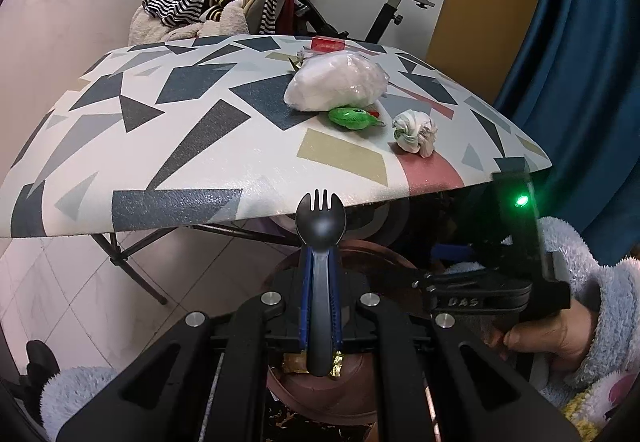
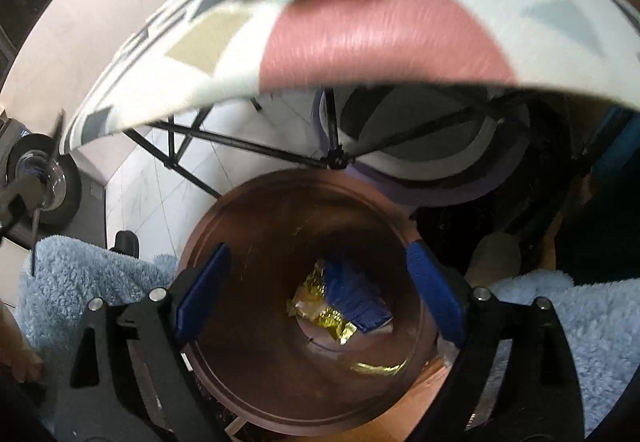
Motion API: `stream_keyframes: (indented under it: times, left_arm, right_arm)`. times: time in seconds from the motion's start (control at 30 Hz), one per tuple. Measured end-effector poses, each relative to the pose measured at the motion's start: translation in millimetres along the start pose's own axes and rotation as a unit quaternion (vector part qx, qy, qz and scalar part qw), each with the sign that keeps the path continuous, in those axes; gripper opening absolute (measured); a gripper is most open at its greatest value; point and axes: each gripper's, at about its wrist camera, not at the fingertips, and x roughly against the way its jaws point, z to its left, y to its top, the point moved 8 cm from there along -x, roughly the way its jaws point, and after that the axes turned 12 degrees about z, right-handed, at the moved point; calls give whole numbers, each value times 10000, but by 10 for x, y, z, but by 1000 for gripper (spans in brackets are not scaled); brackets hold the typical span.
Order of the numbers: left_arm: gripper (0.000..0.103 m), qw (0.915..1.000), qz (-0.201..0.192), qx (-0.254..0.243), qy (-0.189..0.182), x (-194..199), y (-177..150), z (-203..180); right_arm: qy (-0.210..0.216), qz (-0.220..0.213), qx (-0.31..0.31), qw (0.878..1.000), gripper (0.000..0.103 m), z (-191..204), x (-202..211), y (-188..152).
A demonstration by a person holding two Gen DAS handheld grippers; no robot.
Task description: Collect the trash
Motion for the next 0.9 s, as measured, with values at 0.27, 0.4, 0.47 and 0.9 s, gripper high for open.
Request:
stream_keyframes:
  times: [0.27,0.4,0.47,0.9]
  left_arm:
    - [9,9998,90,-186,-78,-73,-70,-112]
    - [9,9993,173,-323,-108,-125,-94,-184]
    - [9,9989,278,-357,-143,-181,-118,-214]
    - [9,9968,698,-362,-142,-423,-206,-262]
  right_arm:
    - [-46,-1029,190,9945,96,41,668,148]
    - [-173,-1629,398,9857,97,72,1095,248]
    - [-270,-1852,610,9804,97,77,1296,303]
    - [-748,-2291,887,9665,97,-251,1694,369]
